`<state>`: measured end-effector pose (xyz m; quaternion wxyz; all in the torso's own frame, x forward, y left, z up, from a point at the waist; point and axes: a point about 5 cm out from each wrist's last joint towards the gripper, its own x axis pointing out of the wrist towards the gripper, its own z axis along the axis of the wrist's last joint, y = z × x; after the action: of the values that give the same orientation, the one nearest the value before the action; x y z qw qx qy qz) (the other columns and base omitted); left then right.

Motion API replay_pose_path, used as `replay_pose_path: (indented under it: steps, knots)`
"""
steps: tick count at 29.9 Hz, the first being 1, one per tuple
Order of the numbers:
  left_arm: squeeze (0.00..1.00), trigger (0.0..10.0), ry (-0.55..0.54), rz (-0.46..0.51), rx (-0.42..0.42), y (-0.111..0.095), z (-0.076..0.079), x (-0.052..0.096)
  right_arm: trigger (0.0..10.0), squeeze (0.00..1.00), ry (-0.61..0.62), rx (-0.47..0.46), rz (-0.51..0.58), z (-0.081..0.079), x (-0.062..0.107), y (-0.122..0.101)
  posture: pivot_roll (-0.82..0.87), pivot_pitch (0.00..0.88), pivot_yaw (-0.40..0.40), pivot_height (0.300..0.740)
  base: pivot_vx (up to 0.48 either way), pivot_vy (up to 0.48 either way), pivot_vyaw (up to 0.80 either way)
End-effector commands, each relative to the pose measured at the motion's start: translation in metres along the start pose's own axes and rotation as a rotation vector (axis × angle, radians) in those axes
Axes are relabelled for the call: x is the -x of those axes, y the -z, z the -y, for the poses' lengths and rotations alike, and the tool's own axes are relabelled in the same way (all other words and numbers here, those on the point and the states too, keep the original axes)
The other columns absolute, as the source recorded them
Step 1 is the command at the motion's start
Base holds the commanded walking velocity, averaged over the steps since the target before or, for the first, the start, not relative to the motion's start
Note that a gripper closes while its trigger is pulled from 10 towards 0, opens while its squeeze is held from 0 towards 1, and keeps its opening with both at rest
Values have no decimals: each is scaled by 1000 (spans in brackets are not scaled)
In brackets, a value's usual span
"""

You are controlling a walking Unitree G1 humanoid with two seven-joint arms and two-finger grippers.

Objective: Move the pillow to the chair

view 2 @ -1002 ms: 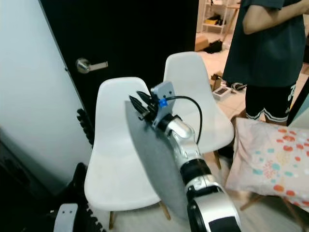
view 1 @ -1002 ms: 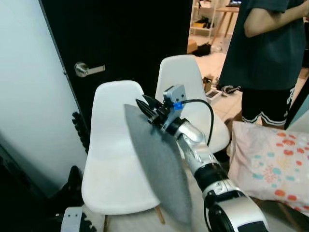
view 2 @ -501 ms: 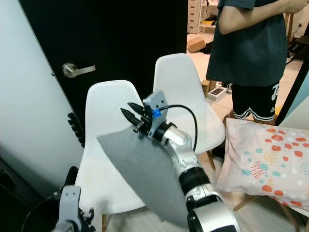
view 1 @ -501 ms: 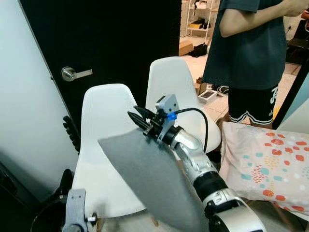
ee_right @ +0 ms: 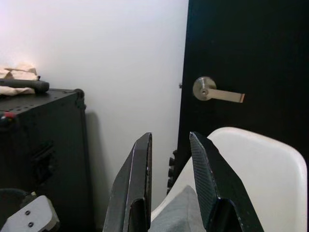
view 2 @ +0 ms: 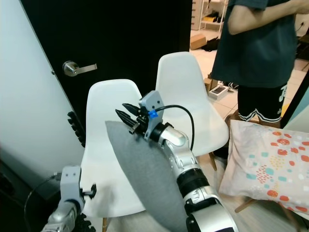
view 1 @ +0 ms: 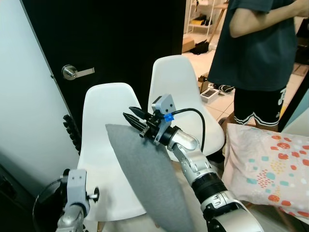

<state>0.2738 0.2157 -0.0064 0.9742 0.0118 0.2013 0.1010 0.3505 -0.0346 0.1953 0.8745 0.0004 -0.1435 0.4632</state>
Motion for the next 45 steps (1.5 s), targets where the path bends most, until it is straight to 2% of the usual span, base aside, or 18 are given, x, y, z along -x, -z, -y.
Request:
replay_pose_path:
  steps: [1, 6, 12, 16, 20, 24, 29, 31, 35, 36, 45]
  knots:
    - [0, 10000, 5, -3, 7, 2, 2, 1, 10000, 0, -6, 24, 62, 1, -8, -17, -85, 12, 34, 740, 304, 0, 0]
    - [0, 10000, 15, 22, 19, -1, 9, 1, 10000, 0, -33, 50, 64, -2, -14, -23, -83, 15, 28, 740, 316, 0, 0]
    - [0, 10000, 26, 30, 23, -1, 14, 1, 10000, 0, -66, 87, 31, -8, -16, -21, -83, 21, 25, 740, 328, 0, 0]
    - [0, 10000, 34, 38, 25, -2, 18, 2, 10000, 0, -109, 67, 38, -14, -16, -21, -82, 25, 26, 740, 334, 0, 400]
    - [0, 10000, 36, 54, 32, -5, 20, 1, 10000, 0, -82, 34, 55, -14, -16, -22, -83, 27, 27, 740, 289, 0, 398]
    - [0, 10000, 62, 68, 26, -10, 25, 0, 10000, 0, -45, 59, 7, -10, -17, -18, -80, 34, 28, 740, 0, 0, 0]
    - [0, 10000, 76, 84, 11, -14, 27, -1, 10000, 0, -59, 26, -20, -11, -17, -14, -79, 36, 30, 740, 0, 0, 0]
    - [0, 10000, 73, 92, -5, -16, 28, -2, 10000, 0, -114, -34, -4, -19, -18, -16, -79, 36, 30, 740, 0, 0, 0]
    - [0, 10000, 55, 103, -15, -19, 26, -3, 10000, 0, -130, -55, -14, -25, -19, -15, -80, 36, 31, 740, 0, 0, 0]
    - [0, 10000, 39, 114, -22, -22, 24, -4, 10000, 0, -146, -48, -70, -29, -20, -7, -80, 36, 31, 740, 0, 0, 0]
    - [0, 10000, 14, 149, -46, -32, 21, -7, 10000, 0, -135, -108, -119, -31, -21, 5, -68, 35, 31, 705, 0, 0, 0]
